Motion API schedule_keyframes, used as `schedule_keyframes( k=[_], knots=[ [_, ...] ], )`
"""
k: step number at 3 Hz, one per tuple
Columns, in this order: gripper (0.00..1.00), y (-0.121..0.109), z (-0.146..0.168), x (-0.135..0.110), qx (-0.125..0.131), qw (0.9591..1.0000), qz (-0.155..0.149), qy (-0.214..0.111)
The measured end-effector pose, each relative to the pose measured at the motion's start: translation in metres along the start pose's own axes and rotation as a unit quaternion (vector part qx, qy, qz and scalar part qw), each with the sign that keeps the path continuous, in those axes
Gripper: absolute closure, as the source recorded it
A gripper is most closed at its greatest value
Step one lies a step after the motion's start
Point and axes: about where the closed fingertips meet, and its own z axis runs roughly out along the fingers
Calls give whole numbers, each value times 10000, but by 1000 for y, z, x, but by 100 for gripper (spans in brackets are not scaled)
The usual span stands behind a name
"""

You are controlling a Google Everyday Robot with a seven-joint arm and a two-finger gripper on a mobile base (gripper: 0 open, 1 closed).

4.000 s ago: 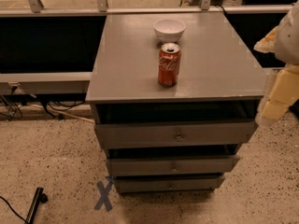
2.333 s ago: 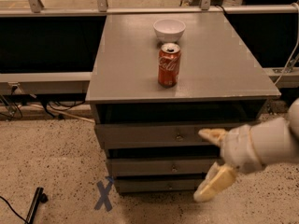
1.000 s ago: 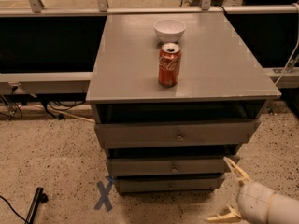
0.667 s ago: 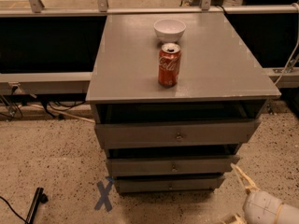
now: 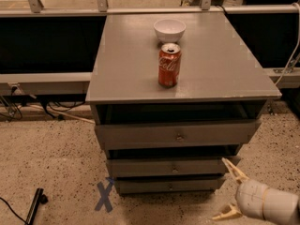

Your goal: Open middle drawer

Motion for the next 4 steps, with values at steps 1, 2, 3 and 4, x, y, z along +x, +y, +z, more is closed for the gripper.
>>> schedule_keyframes(
  k=[1,2,3,4],
  knots=[
    [0,-8,44,43,-303,9953,-831,388],
    [0,-15,61,91,-168,9809,-1639,1032],
    [0,-16,61,86,-152,9827,-1569,973],
    [0,-19,72,92,-445,9822,-1646,788]
  ],
)
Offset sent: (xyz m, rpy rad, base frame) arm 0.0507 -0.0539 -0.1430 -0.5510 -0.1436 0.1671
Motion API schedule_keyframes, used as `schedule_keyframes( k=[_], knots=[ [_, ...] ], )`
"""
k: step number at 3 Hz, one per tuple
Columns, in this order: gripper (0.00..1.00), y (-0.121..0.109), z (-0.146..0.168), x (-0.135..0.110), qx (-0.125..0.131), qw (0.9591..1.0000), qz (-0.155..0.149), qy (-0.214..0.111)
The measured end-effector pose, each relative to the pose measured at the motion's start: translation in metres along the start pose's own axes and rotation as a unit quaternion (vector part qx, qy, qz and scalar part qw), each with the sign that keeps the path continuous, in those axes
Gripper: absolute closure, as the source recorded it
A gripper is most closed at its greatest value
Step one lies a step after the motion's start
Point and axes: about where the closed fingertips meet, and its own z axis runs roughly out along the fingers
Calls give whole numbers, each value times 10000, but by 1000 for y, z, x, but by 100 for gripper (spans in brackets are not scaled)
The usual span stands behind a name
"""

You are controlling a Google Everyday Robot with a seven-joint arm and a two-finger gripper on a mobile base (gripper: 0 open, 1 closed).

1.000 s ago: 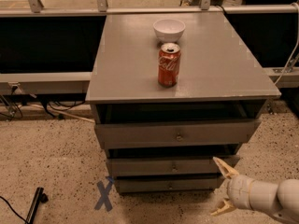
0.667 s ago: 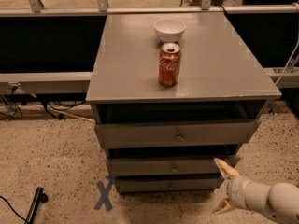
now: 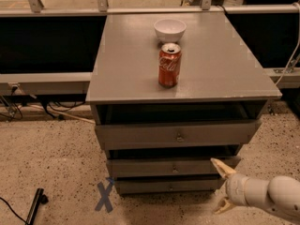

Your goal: Open middle drawer

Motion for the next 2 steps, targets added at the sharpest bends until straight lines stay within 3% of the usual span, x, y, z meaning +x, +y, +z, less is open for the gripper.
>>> schedule_keyframes(
  k=[1,2],
  knots=[
    [0,4,25,14,-404,9984,-344,217],
    [0,-5,59,31,-647,9949,-648,419]
  ],
)
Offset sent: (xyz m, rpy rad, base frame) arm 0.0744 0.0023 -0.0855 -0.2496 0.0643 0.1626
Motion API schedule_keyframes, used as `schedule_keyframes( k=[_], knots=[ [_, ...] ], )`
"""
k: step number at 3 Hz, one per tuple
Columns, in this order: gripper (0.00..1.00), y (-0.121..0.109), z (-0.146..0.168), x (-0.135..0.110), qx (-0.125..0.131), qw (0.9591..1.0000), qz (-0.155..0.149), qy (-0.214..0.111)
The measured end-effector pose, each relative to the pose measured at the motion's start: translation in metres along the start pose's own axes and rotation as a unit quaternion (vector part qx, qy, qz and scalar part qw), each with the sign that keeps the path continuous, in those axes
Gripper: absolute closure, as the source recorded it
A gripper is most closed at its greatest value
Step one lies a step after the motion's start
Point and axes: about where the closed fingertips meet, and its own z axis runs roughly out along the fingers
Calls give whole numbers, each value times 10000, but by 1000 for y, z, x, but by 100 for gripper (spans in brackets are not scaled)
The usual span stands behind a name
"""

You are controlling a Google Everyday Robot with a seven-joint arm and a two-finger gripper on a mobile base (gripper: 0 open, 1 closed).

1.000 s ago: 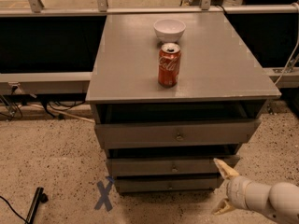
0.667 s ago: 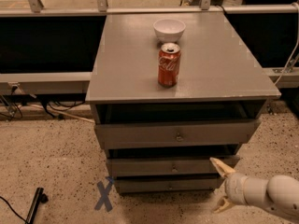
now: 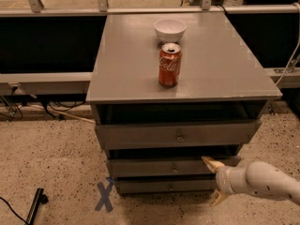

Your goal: Open middle drawer

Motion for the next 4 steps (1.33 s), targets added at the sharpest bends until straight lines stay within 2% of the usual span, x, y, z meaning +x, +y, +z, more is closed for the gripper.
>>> schedule_keyframes(
  k=[1,2,3,4],
  knots=[
    [0,-12,25,22,-6,10000,51,43],
    [0,-31,40,33,105,9999,39,67],
    [18,-41,54,42,131,9998,61,150],
    [42,-41,58,47,151,9997,111,182]
  ],
)
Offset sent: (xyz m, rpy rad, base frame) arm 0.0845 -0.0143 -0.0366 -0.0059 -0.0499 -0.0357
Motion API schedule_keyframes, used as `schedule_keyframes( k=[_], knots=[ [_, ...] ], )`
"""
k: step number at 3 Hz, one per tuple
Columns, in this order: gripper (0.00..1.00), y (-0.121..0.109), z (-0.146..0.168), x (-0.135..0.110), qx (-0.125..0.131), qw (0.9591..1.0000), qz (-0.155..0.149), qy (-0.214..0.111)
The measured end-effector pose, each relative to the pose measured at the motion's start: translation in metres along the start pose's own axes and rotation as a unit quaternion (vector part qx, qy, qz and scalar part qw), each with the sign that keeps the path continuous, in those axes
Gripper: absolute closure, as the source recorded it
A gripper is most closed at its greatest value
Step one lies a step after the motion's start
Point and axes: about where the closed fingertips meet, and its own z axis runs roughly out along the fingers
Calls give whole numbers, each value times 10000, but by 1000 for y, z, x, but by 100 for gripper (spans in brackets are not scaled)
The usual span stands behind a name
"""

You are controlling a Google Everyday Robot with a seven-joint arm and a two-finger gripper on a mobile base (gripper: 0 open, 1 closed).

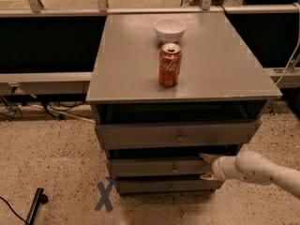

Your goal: Open middle drawer

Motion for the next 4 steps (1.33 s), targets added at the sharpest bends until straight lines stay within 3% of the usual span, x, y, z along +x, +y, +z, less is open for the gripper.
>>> schedule_keyframes(
  k=[1,2,3,4],
  knots=[
    [60,12,-8,-1,52,9998,165,-98],
    [48,32,-25,-8,16,9993,303,-239],
    [49,28,-31,-10,15,9993,303,-238],
    [31,58,-66,-14,-197,9990,364,-140]
  ],
)
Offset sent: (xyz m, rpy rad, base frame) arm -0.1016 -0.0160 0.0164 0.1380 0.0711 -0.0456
